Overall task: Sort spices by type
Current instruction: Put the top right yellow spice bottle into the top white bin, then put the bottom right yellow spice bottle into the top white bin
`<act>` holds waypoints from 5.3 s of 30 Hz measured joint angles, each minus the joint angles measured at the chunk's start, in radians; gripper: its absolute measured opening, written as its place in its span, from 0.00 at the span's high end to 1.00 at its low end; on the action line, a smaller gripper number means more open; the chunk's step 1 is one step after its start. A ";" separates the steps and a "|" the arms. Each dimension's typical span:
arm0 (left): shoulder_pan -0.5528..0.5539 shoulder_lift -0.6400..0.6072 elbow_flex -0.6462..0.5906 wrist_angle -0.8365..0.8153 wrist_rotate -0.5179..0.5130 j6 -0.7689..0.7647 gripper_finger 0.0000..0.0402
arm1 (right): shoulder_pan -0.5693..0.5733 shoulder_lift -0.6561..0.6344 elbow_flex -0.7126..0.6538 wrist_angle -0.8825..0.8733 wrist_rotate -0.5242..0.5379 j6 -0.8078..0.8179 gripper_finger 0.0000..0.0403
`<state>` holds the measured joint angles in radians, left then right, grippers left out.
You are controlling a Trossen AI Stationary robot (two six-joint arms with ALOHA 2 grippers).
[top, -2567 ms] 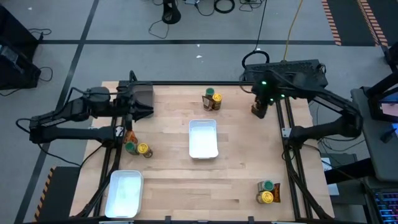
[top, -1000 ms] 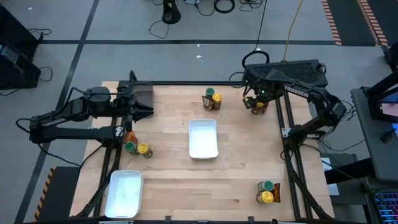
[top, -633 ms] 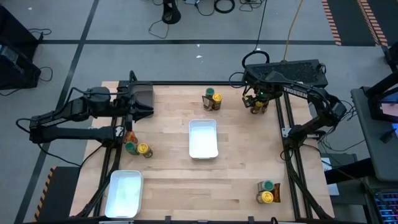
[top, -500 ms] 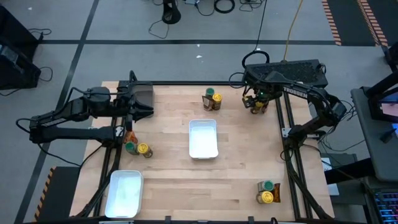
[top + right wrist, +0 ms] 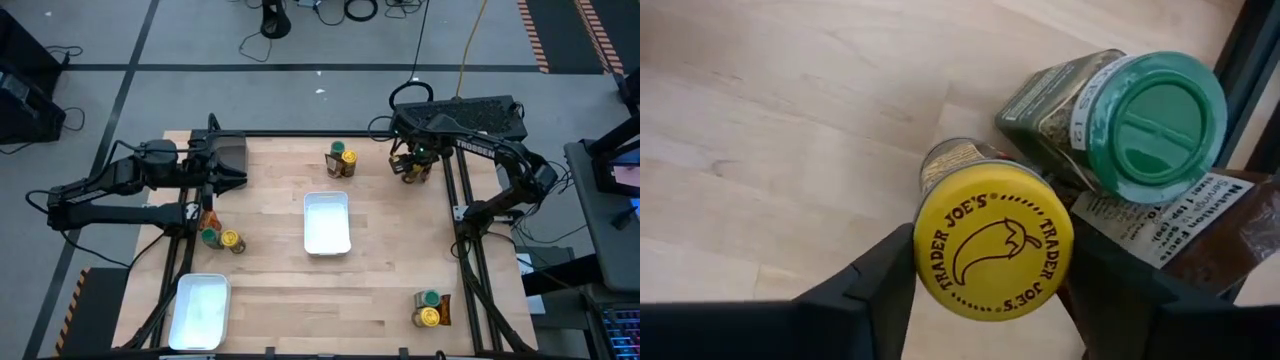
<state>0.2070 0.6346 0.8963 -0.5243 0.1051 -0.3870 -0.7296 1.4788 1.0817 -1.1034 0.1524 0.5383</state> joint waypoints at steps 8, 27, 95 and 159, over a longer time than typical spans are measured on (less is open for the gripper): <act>0.000 0.000 0.000 0.000 0.000 0.000 0.76 | 0.017 0.001 0.027 -0.064 -0.090 -0.029 0.52; 0.000 0.003 0.000 0.001 -0.005 0.002 0.76 | 0.405 0.001 0.380 -0.178 -0.113 0.109 0.52; 0.000 0.046 0.000 -0.037 0.052 0.003 0.76 | 0.658 0.677 0.909 -0.044 0.002 -0.169 0.38; -0.201 0.384 0.000 0.432 0.313 -0.002 0.76 | 1.276 0.381 0.909 -0.405 -0.242 0.640 0.37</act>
<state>0.0060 1.0190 0.8959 -0.0923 0.4183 -0.3895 0.5462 1.8603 1.9903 -1.5086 -0.0900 1.1782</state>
